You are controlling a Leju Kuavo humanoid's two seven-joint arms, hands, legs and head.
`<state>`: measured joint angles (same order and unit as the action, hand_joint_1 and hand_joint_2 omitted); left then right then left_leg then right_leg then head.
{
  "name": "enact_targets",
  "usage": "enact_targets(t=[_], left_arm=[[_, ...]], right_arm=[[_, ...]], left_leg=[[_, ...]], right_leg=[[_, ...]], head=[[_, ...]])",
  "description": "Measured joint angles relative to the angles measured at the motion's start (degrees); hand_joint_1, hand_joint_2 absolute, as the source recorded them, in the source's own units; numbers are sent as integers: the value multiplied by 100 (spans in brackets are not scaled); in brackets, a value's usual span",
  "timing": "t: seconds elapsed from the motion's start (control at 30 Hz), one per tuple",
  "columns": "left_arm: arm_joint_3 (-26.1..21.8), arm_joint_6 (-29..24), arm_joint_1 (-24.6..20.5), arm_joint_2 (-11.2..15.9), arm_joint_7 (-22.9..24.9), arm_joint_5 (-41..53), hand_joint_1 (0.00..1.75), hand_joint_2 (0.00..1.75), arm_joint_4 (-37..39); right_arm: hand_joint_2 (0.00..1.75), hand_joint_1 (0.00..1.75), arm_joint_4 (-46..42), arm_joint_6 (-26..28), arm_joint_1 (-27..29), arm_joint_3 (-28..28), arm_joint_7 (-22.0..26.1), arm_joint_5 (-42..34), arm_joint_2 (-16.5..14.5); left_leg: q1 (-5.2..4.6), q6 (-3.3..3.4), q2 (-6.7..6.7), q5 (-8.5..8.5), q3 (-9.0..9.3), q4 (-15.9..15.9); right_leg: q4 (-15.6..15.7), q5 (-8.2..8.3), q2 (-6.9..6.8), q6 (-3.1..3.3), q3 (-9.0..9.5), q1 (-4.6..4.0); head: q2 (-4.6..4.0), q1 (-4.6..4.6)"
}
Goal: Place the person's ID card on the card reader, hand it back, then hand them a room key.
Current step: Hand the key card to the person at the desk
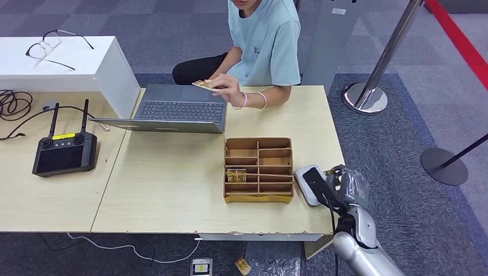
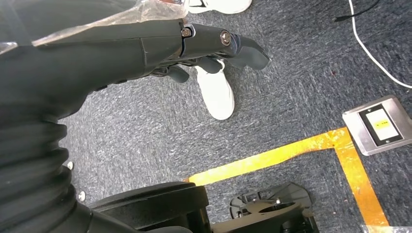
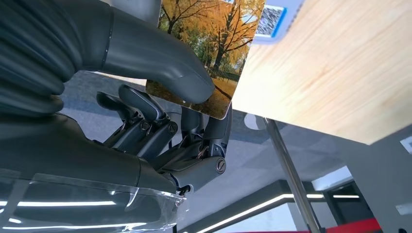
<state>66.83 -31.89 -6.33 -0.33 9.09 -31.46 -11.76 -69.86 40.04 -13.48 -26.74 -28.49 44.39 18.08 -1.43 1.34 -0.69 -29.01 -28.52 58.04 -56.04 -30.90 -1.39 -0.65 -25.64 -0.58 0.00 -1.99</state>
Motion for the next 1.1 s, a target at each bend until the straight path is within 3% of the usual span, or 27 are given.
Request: enact_targets(t=[0.7, 1.1], left_arm=[[3, -47, 0, -55, -92, -2, 0, 175, -2], [5, -83, -5, -63, -133, 3, 0, 175, -4]], right_arm=[[175, 175, -1283, -200, -583, -229, -297, 915, 98], [175, 175, -1429, -250, -876, -448, -254, 974, -1]], left_leg=[[0, 0, 0, 0, -2, -1], [0, 0, 0, 0, -5, -1]], right_leg=[[0, 0, 0, 0, -1, 0], [-1, 0, 0, 0, -2, 0]], head=[[0, 1], [0, 1]])
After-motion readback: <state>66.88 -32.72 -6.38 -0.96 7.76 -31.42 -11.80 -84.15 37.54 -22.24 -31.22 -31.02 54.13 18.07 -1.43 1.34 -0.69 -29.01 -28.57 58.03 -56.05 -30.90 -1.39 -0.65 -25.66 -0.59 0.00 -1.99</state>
